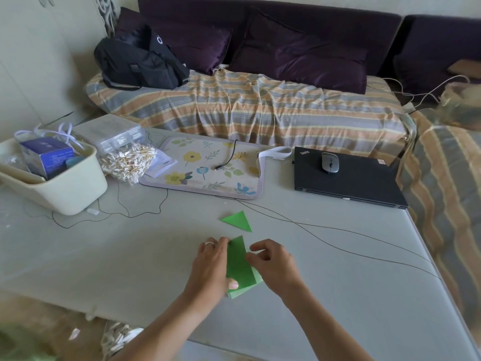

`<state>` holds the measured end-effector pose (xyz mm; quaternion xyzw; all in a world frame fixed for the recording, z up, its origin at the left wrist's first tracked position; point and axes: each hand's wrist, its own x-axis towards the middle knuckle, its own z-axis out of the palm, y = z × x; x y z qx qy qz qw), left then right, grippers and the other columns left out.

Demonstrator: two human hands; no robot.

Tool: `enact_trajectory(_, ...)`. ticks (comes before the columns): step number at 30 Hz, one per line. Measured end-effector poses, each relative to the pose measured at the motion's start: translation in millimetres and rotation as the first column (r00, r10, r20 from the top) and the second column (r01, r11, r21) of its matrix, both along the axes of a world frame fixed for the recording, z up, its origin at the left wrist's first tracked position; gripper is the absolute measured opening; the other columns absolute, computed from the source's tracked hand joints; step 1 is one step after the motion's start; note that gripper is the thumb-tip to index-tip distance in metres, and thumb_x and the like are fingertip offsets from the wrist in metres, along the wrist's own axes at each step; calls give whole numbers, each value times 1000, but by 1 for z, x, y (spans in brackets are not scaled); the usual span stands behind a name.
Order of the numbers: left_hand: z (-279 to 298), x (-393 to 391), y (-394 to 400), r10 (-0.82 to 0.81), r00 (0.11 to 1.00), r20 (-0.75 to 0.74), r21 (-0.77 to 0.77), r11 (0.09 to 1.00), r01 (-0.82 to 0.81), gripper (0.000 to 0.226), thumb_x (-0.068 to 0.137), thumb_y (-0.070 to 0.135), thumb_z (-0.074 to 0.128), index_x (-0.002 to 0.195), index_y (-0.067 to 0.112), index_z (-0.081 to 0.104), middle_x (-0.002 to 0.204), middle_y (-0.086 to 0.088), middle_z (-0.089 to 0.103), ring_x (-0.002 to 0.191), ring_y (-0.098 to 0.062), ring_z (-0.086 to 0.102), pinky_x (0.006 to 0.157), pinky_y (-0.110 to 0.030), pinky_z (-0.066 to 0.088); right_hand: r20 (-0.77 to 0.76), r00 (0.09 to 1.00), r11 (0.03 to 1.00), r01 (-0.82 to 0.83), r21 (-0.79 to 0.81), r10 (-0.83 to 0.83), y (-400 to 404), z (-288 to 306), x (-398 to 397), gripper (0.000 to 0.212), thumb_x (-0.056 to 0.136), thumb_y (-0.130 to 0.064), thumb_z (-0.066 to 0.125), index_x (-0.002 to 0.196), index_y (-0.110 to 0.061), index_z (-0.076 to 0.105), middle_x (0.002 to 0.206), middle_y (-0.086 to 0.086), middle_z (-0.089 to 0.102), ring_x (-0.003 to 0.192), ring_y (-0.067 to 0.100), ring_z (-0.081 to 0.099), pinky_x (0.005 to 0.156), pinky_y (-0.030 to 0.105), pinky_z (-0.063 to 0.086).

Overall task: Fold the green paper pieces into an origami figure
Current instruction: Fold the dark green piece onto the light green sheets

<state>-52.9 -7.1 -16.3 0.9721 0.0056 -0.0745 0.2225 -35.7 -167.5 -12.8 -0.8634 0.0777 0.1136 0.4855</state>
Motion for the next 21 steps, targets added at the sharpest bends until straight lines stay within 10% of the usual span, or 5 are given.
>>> enact_trajectory(8,5,-1,-3,43,996,-83,-118,992,-52,95,68,31,90,144,22,33,130,-6,40,127,-24,36,99,-27,39,14,1000,999,0,-43,0,3,5,-1,10,88,-18,63,83,-13,71,70,-10,61,65,6,52,52,10,37)
enact_trajectory(15,19,6,-7,411,879,-243,-548,690,-474,18,89,19,70,103,18,60,98,0,71,86,-16,68,77,-35,57,-88,991,983,109,146,-96,-3,8,2,17,86,-15,62,71,-18,66,73,-5,65,71,17,59,68,32,51)
enact_trajectory(21,23,9,-9,436,873,-217,-607,640,-471,6,87,15,72,89,21,71,86,1,76,80,-19,71,80,-39,60,-76,990,975,129,182,-117,-5,9,2,7,86,-17,65,79,-16,68,75,-3,68,70,17,60,66,31,49)
